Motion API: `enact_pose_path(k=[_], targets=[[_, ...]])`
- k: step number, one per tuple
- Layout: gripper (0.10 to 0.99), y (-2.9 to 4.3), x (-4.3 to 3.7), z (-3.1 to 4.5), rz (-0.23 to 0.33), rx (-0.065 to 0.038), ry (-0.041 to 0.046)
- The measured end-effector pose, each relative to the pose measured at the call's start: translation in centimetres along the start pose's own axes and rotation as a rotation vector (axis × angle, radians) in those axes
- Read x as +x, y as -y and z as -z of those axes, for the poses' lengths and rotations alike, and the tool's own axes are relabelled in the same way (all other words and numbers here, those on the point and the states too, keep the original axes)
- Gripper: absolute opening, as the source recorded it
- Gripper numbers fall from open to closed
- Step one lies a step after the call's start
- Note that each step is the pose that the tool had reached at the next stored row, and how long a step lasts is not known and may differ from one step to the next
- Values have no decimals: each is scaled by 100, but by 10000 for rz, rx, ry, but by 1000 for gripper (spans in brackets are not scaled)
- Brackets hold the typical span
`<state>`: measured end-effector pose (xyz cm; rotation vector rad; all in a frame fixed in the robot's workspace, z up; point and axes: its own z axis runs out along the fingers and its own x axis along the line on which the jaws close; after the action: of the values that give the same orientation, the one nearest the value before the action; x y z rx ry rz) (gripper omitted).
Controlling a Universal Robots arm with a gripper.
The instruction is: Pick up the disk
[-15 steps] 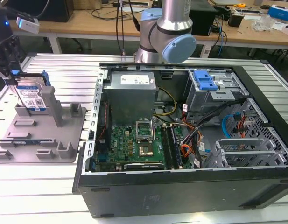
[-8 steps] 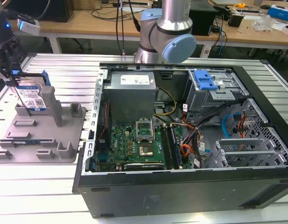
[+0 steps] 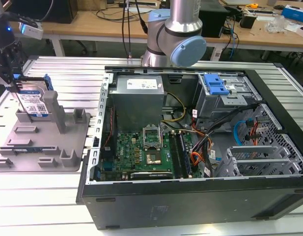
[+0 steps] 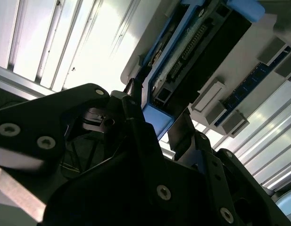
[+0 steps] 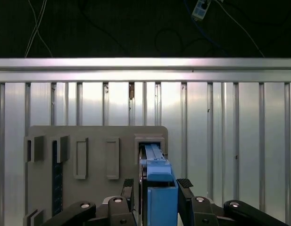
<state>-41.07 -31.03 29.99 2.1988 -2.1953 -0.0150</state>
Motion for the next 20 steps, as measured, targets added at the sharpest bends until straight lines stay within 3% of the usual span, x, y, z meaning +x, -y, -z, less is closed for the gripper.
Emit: enact_pose_path(k=[6, 7, 17, 20], targets=[[482, 0, 0, -7, 0, 2, 1], [396, 0, 0, -8, 0, 2, 1], [365, 1, 0, -12, 0, 4, 2], [365, -1, 1, 52, 0, 3, 2]])
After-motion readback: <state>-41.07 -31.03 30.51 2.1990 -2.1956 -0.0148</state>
